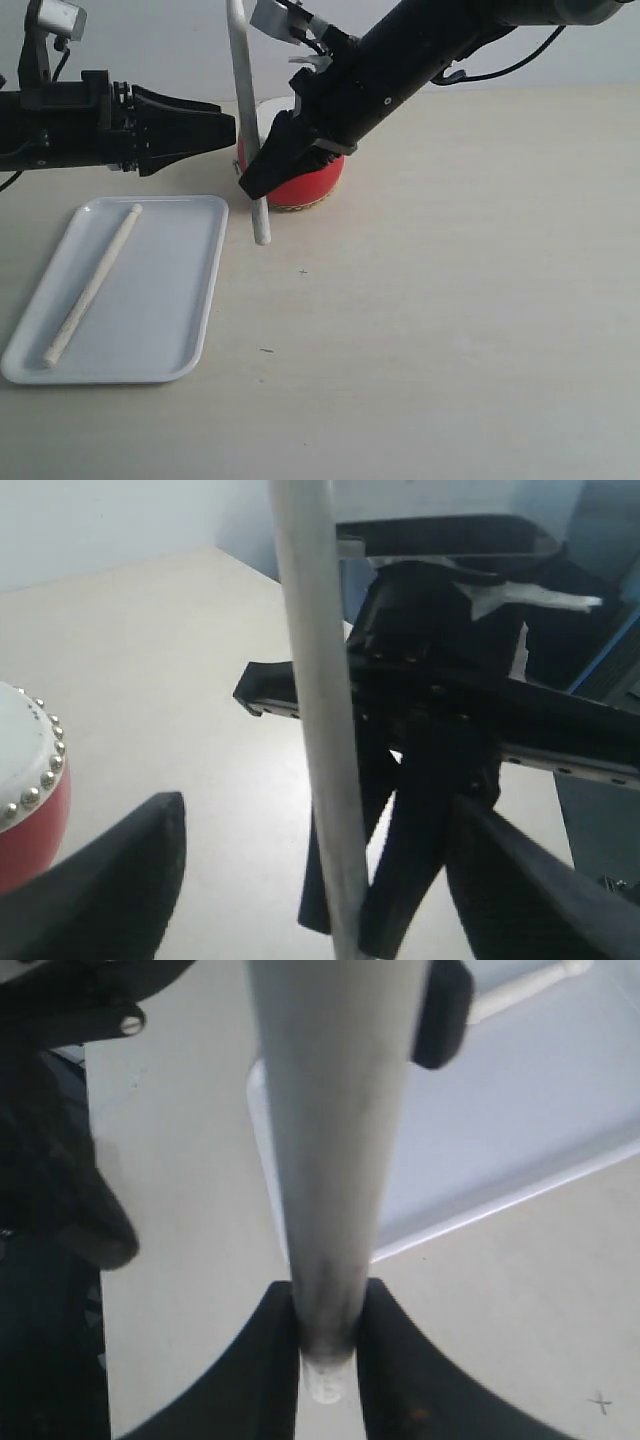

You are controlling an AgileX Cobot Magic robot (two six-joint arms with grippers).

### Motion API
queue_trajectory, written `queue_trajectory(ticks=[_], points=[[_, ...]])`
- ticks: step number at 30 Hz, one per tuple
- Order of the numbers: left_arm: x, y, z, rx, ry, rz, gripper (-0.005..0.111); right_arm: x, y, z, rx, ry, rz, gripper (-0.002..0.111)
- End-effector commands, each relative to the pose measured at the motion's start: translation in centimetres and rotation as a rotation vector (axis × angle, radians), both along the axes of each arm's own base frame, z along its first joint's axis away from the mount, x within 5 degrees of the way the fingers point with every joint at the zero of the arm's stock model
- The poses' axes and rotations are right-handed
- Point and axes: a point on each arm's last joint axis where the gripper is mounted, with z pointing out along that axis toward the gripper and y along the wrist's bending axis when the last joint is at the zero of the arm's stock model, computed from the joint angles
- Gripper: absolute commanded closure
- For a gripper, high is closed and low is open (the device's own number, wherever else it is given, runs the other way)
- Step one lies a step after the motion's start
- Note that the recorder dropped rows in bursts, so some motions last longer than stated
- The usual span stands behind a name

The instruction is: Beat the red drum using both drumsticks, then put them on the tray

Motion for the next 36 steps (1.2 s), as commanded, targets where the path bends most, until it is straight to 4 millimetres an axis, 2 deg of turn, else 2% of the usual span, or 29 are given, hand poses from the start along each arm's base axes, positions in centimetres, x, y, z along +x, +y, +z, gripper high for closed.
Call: queue_trajectory(ticks=[1,9,26,36], points=[[-0.3,-0.6,0.3,-0.017,-0.008,-0.016,0.037,-0.3,0.3,0.5,0.065,0.016,0.027,0.108],[-0.8,-1.7,0.3,-0.015,-0.016,-0.053,0.037,-0.3,0.4,0.5,0.076,0.020,0.023,0.108],[-0.5,-1.6,0.6,-0.016,-0.036,-0.050,0.037,-0.3,0.4,0.4,0.070,0.020,0.024,0.108],[-0.4,-1.6,0.8,-0.020,-0.028,-0.045,0.037,-1.7,2.0,0.1,0.030,0.007,0.095,0.108]])
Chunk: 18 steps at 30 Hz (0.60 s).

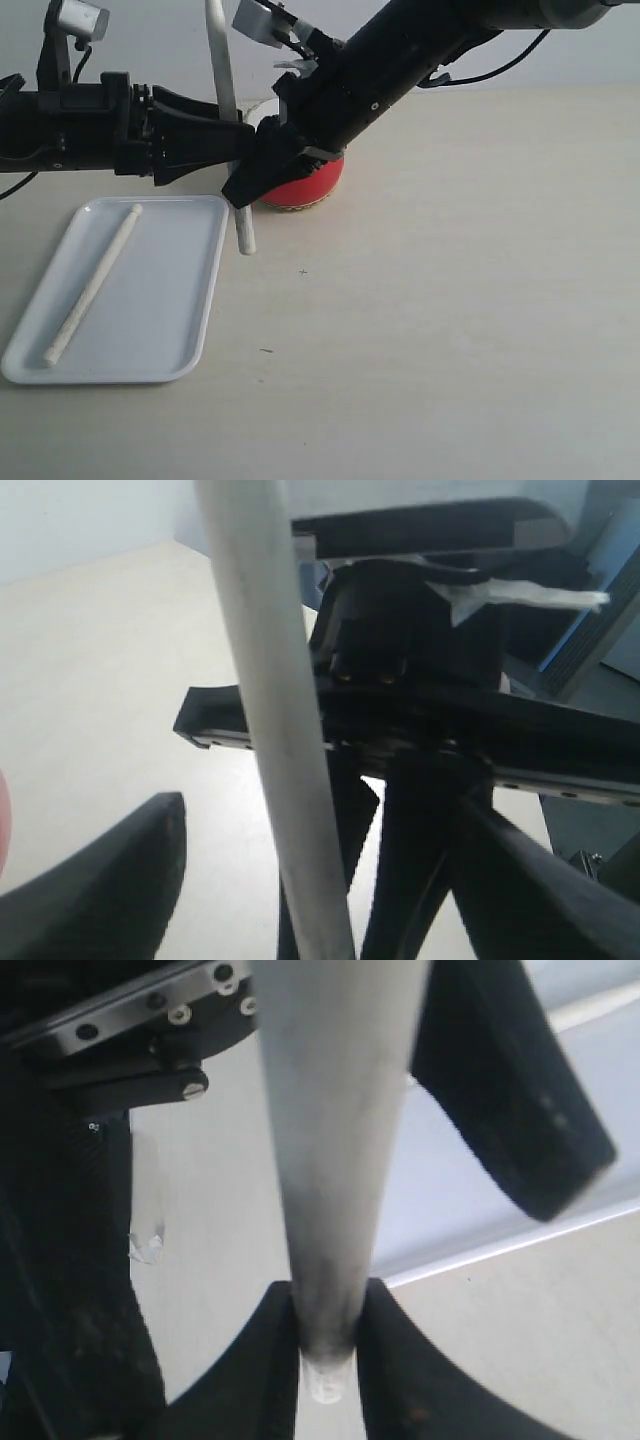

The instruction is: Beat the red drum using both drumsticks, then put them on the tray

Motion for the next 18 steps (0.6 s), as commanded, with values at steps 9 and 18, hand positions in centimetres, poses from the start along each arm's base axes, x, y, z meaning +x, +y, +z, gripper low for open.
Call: queue_trajectory(ticks=[9,18], points=[[1.2,2.4,0.8,-0.035,0.034,0.103,0.038,-0.7,0.6,-0.2,-0.021,0.015,0.026,0.108],[0.4,0.5,0.8,-0.037,0.049,0.044,0.038,-0.7,1.0,0.3,0.041,0.047,0.000,0.108]])
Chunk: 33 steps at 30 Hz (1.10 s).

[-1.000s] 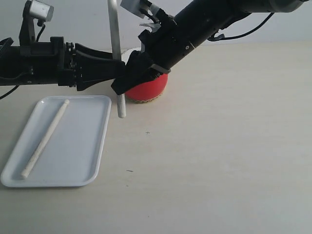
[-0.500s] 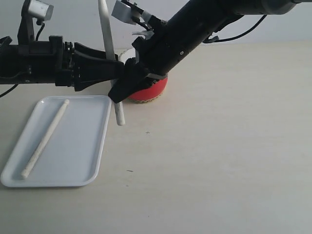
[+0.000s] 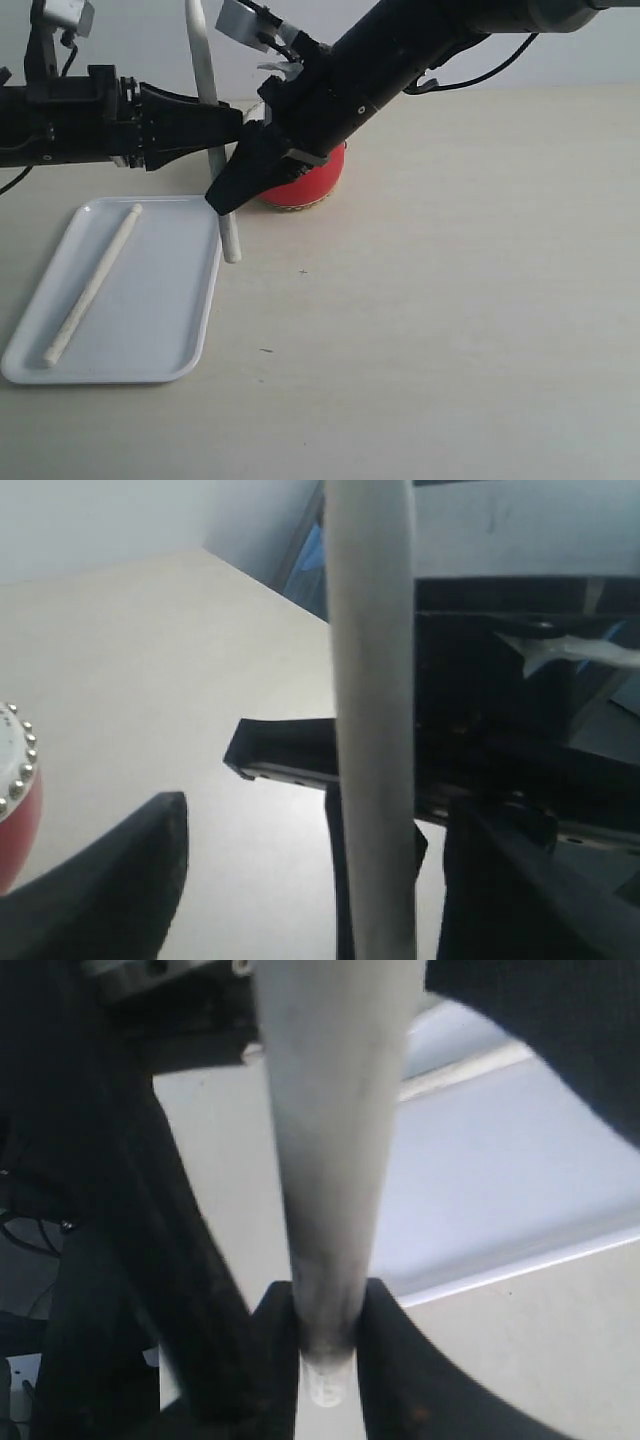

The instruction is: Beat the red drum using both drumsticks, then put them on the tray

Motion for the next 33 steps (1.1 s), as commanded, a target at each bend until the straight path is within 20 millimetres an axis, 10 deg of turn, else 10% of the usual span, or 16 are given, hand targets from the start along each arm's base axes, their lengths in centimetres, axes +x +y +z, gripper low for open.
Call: queue_trajectory(ticks=[1,7,16,26,33], points=[[-0.11,-0.51,0.61,-0.014,-0.014,-0.008,0.038,-0.06,0.19,0.17,0.029,0.015,-0.004,0.108],[-0.11,-0.52,0.61,-0.015,-0.011,-0.007,0.039,-0.06,0.22,0.21,0.034,0.017,-0.006,0.108],[-0.11,-0.52,0.61,-0.015,-0.011,-0.007,0.106,-0.06,0.22,0.21,0.034,0.017,-0.006,0.108],[-0.11,-0.52,0.61,-0.021,0.016,-0.004,0.107,-0.06,0.22,0.22,0.034,0.017,-0.007,0.098],[0.07,-0.11,0.61,-0.027,0.046,0.014,0.107,-0.06,0.26,0.27,0.040,0.021,-0.009,0.060]])
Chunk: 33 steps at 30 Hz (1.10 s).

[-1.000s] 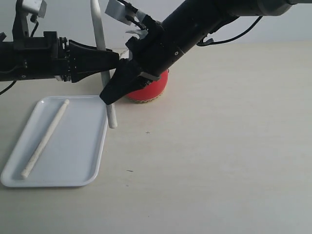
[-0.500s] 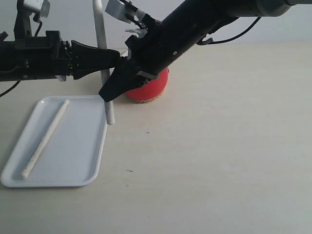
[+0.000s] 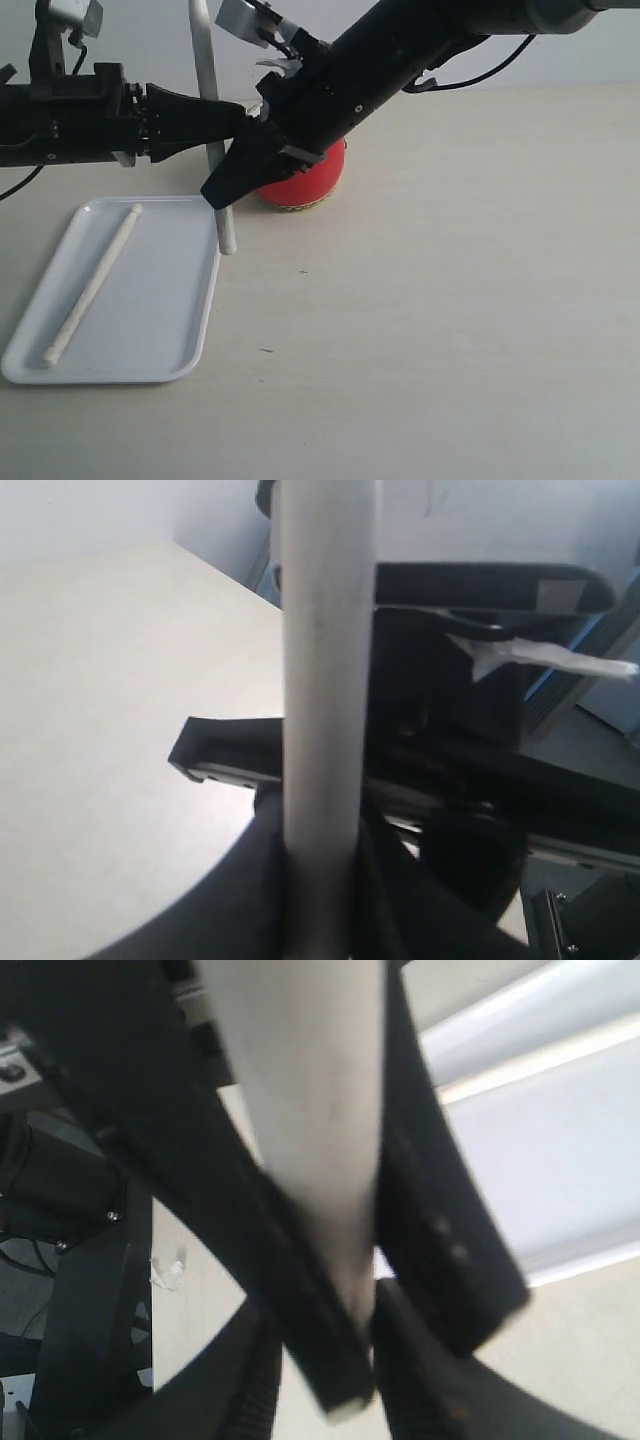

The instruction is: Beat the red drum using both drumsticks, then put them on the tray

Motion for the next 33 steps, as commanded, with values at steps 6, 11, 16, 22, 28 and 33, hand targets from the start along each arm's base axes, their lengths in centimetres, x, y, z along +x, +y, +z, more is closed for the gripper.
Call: queue_trajectory(ticks=[6,11,16,22,28,33], points=[[1.4,3.1,0.3,-0.023,0.089,0.134,0.107,-0.1,-0.3,0.1,0.005,0.024,0.008,0.041],[2.0,5.5,0.3,-0.035,0.145,0.209,0.107,1.2,-2.4,0.2,-0.044,0.007,-0.038,0.041],[2.5,6.8,-0.9,0.146,0.237,0.350,0.107,2.7,-6.0,2.0,-0.046,-0.024,-0.140,0.043],[2.1,6.6,-1.2,0.416,0.307,0.509,0.107,4.4,-10.0,2.7,-0.066,-0.057,-0.232,0.044],[0.7,5.3,-0.8,0.662,0.285,0.526,0.107,5.0,-11.7,1.3,-0.154,-0.105,-0.249,0.044],[0.0,6.0,-0.4,0.813,0.390,0.612,0.107,6.1,-12.0,1.1,-0.185,-0.180,-0.347,0.044]])
